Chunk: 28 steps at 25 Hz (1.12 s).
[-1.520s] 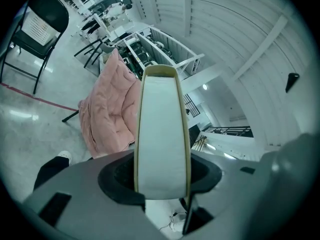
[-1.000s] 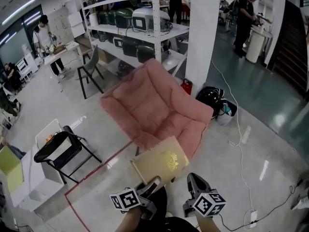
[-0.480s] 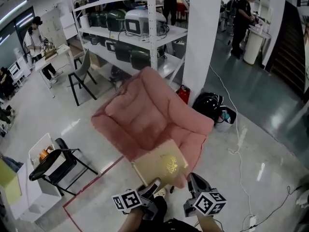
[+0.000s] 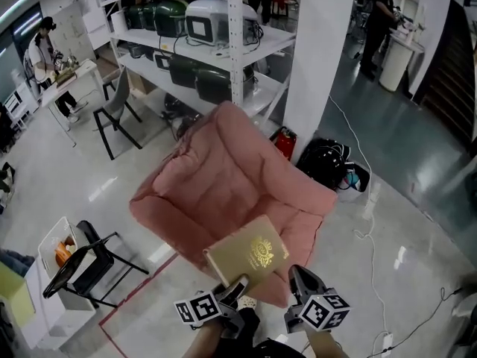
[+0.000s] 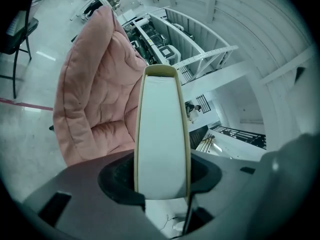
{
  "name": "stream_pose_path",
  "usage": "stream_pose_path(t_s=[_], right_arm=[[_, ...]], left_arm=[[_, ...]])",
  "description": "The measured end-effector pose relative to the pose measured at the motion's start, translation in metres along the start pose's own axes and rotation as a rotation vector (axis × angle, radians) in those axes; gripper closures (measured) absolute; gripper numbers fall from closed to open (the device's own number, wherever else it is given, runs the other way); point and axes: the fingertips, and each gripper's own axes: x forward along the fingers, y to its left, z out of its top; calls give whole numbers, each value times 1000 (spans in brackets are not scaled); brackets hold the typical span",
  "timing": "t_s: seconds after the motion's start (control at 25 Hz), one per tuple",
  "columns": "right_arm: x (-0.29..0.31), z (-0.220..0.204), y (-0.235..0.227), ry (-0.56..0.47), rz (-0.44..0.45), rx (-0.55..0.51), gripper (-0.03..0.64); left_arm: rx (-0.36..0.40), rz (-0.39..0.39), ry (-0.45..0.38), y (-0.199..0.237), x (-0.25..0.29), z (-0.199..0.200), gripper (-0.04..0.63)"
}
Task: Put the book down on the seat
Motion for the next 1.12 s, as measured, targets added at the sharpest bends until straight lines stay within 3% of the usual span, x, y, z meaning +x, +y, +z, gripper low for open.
stream_pose_path(t_s=[0.52,0.88,1.12], right_arm=[[98,10,-37,81,-54,12,603],[158,-4,-57,101,-63,98,603],[182,-28,-83,148,-71,102,603]], left_arm=[[-63,116,53,69,66,46,370],[-116,205,60,118,99,46,370],[-115,287,51,158,118,39,370]])
